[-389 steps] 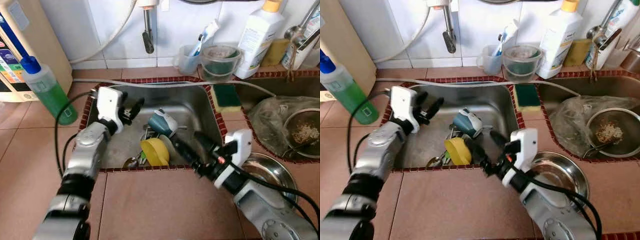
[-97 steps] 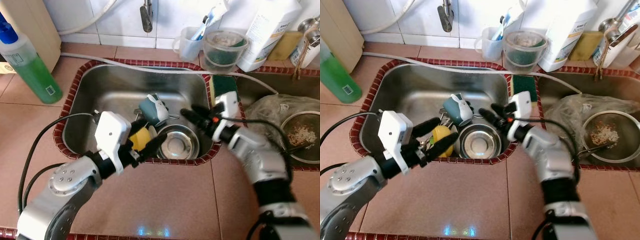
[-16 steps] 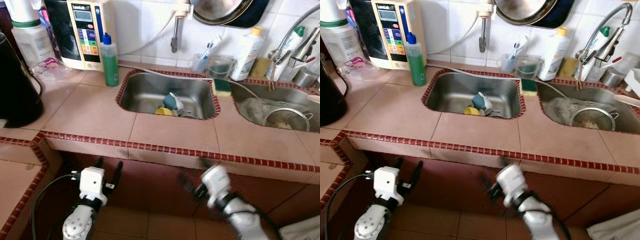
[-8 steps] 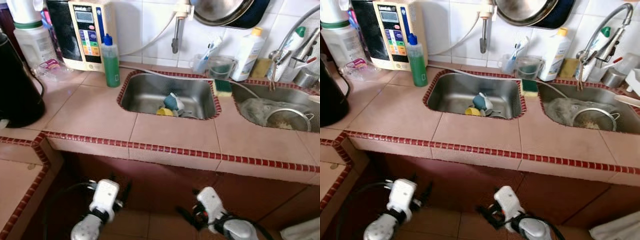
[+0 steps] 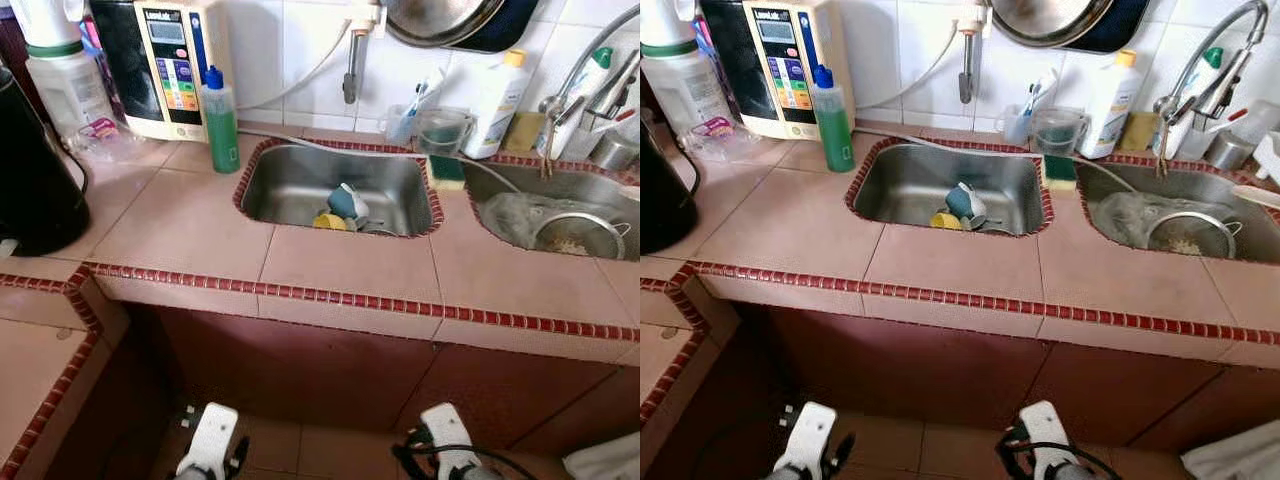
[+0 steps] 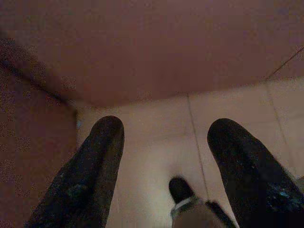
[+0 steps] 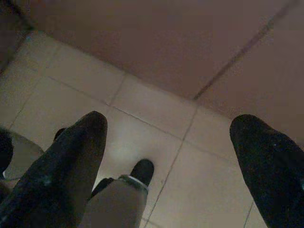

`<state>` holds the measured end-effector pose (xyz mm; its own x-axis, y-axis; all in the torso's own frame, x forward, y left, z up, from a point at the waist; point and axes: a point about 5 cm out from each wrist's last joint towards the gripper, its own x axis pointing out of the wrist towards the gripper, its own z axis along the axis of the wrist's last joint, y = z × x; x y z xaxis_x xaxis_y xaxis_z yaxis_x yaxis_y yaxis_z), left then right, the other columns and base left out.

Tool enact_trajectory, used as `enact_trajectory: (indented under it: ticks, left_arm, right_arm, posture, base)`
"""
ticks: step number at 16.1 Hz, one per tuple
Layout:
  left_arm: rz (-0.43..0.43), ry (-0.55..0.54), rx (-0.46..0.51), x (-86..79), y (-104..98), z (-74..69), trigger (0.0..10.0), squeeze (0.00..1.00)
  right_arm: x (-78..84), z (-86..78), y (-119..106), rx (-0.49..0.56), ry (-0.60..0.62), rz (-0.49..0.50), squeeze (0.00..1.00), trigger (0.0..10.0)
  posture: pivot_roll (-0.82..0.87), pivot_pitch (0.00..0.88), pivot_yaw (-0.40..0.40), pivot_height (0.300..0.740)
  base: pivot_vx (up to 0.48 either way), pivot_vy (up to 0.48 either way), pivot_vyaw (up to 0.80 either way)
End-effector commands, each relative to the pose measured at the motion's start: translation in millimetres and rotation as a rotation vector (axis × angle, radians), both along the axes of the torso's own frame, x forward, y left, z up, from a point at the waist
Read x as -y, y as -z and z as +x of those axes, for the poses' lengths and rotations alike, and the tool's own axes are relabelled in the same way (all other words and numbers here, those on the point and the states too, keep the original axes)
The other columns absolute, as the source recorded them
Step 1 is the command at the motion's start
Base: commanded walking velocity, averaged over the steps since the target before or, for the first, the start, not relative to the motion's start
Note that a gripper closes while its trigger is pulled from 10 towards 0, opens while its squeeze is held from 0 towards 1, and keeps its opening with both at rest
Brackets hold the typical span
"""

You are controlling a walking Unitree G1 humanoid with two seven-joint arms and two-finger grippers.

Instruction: Kitchen organization

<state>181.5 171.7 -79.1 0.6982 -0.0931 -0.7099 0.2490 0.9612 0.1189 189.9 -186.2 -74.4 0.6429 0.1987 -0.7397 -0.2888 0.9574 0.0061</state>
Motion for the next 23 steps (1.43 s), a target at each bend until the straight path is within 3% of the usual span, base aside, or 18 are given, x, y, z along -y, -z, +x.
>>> enact_trajectory:
  ticks: [1,2,5,16,23]
  left_arm:
    - [0.007,-0.010,-0.024,2.8,2.9,-3.7,10.0,0.00]
    - [0.001,-0.029,-0.045,6.4,6.0,-8.6,10.0,0.00]
    - [-0.003,-0.015,-0.069,11.6,9.3,-14.7,10.0,0.00]
    - [0.004,-0.028,-0.072,8.1,7.5,-9.2,10.0,0.00]
    - [0.006,-0.032,-0.088,8.3,9.5,-12.9,10.0,0.00]
  right_arm:
    - [6.0,-7.9,4.4,-0.036,0.063,-0.010,0.00,10.0]
    - [7.1,-18.5,10.0,-0.072,0.099,-0.019,0.00,10.0]
    - [7.4,-30.7,15.7,-0.107,0.161,-0.008,0.00,10.0]
    - [4.1,-39.5,19.8,-0.130,0.164,-0.011,0.00,10.0]
    - [8.8,-50.8,24.1,-0.174,0.200,-0.024,0.00,10.0]
  posture:
    - [-0.11,0.008,-0.016,0.740]
    - [-0.11,0.008,-0.013,0.740]
    - [-0.10,0.008,-0.011,0.740]
    - [-0.11,0.007,-0.010,0.740]
    - [-0.12,0.012,-0.011,0.740]
  base:
    - [0.000,-0.480,0.00]
    - [0.000,-0.480,0.00]
    - [0.000,-0.480,0.00]
    - [0.000,-0.480,0.00]
    - [0.000,-0.480,0.00]
